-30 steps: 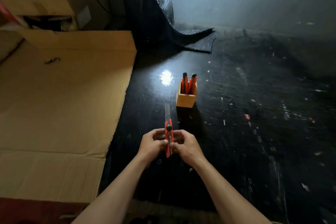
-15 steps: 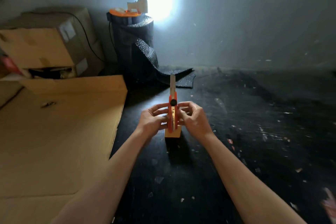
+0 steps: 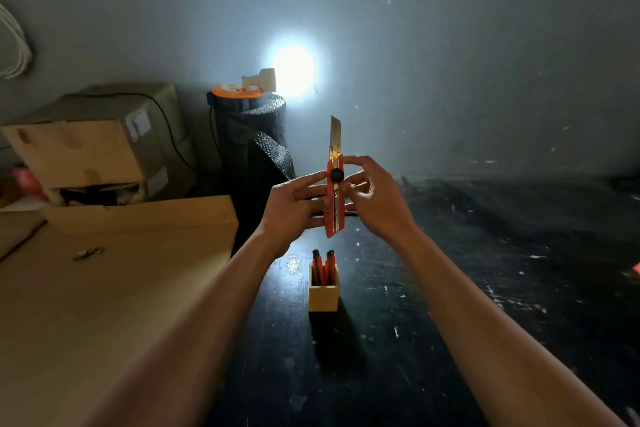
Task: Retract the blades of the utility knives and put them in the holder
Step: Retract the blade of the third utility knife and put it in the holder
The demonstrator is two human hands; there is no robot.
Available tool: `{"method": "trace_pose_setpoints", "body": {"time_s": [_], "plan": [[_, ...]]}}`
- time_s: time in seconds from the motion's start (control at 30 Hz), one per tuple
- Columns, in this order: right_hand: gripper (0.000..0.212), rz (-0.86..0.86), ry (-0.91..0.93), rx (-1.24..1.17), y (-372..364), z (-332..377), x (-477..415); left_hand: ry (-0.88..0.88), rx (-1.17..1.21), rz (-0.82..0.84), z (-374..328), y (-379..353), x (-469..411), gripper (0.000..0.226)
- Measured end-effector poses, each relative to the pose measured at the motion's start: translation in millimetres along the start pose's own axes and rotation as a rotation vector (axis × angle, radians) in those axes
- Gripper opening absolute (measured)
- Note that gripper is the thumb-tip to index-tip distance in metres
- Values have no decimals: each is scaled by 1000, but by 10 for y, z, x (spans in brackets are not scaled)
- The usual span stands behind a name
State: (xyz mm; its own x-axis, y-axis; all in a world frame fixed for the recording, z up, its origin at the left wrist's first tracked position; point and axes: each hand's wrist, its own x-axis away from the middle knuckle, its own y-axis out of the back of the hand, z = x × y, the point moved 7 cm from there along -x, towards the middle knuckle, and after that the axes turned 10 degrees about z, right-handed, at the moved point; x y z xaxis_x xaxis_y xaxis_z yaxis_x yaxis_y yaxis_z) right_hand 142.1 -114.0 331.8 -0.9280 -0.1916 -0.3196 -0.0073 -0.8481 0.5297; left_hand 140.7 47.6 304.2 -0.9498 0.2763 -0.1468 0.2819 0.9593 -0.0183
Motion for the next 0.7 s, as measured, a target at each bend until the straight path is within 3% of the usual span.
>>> {"method": "trace_pose_setpoints", "body": {"time_s": [0.33, 0.7], "plan": [[5, 15, 134, 117, 86, 262, -66, -37, 37, 23, -259, 27, -72, 43], [13, 67, 95, 75, 1, 136, -123, 14, 146, -17, -219, 159, -266, 41]]}}
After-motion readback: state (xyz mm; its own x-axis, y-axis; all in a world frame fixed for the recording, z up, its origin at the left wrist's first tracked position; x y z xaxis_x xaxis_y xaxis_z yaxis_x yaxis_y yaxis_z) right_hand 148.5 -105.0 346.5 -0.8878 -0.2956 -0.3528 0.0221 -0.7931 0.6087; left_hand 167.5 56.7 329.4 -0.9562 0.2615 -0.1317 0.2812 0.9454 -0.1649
